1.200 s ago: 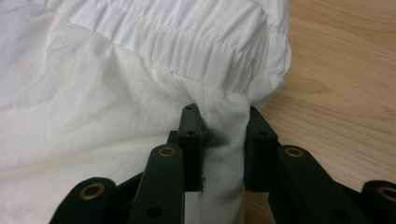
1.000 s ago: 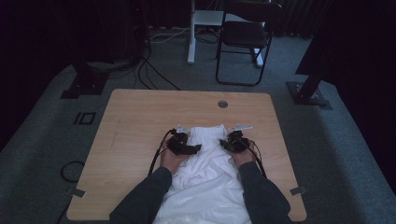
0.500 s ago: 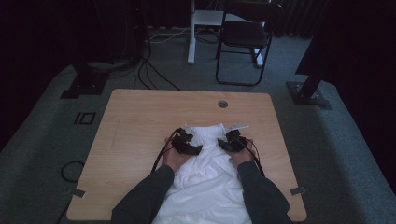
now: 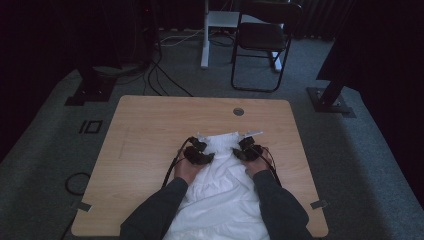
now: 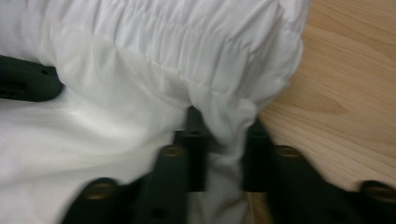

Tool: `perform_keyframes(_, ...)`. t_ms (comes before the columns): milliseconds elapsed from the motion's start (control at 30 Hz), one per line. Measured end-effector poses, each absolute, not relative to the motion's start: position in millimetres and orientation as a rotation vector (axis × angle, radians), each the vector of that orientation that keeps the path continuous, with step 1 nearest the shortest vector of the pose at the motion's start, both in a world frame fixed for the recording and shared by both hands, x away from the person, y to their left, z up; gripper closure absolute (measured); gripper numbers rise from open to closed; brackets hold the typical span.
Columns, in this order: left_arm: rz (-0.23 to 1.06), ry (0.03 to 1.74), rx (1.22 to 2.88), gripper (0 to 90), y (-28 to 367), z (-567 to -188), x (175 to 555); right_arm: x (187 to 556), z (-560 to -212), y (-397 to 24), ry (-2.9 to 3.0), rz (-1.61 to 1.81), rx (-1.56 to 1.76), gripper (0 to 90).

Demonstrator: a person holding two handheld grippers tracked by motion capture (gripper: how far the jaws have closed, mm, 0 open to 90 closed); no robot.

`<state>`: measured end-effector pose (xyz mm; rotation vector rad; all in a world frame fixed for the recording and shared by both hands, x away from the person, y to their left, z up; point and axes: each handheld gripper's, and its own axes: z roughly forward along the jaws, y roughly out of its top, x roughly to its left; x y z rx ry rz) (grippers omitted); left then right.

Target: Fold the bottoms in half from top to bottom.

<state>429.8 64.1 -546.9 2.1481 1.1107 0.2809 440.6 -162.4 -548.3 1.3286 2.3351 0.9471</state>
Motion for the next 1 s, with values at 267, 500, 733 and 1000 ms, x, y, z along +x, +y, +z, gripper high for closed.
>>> perform_keyframes(267, 0.285, 1.075, 2.084, 79.5, 80.8, -511.0, 456.6, 473.9, -523.1, -169.1, 2.345, 1.073, 1.325, 84.3)
perform_keyframes(500, 0.492, 0.959, 2.059, 79.7, 88.0, -437.6, 478.8, 498.4, -459.4, -163.4, 2.24, 1.174, 1.197, 84.1)
perform_keyframes(733, 0.611, 0.906, 1.98, 79.6, 94.3, -380.9, 492.3, 508.3, -391.0, -157.0, 2.068, 1.248, 1.093, 83.8)
perform_keyframes(1000, 0.649, 0.885, 1.939, 79.1, 101.3, -347.0, 499.8, 510.4, -355.7, -153.4, 2.026, 1.287, 1.077, 83.1)
